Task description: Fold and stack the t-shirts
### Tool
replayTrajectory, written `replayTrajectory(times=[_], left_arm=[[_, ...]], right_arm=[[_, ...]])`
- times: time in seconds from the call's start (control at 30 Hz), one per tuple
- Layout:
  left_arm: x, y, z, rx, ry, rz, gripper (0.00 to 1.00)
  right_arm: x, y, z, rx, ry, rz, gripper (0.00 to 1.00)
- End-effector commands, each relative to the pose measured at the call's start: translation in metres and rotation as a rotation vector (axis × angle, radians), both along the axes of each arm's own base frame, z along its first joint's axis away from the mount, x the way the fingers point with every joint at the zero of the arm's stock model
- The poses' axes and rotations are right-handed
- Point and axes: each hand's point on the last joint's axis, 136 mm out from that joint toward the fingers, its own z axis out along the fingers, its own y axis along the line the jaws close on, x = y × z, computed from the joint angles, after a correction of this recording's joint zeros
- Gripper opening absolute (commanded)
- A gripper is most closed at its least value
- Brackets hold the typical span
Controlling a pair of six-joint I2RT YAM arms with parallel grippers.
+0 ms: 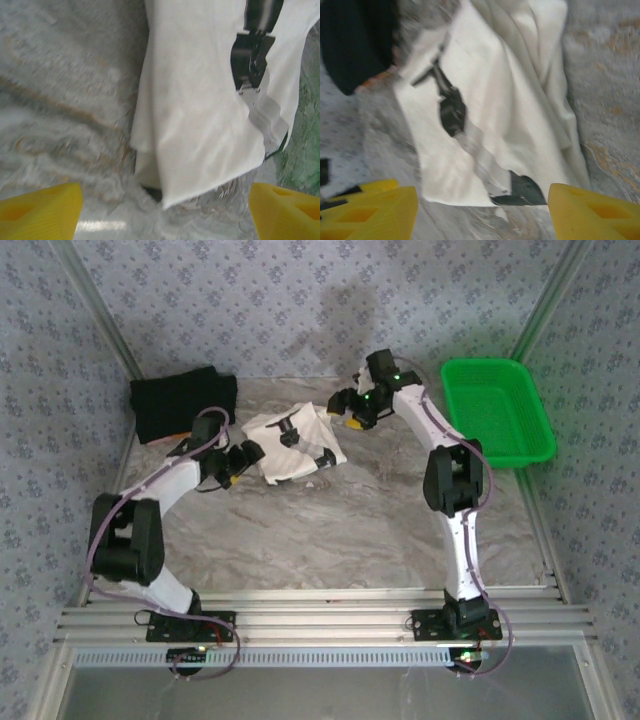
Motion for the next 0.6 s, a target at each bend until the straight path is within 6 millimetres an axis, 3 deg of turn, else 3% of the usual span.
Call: replayTrajectory(times=[0.0,0.17,0.33,0.57], left_arm=[[0.039,-0.011,0.009,-0.04,-0.088,-0.031,0.85],[0.062,-0.01,-0.018,0.008,-0.038,-0.01,0.84],[0.08,-0.028,-0.037,0.037,0.001,-0.046,0.83],[0.089,-0.052,-0.067,0.079,0.074,-0.106,0.81]], right_arm=[[-0.019,0.012,-0.031,-0.087,0.054,0.07,0.71],[-0.018,0.029,-0.038,-0.057,0.071,0.064,0.71],[-0.025,0.038,-0.034,-0.029,0.077,0.083,0.71],[-0.042,0.025,-0.025,-0.026,0.074,0.111,0.7]])
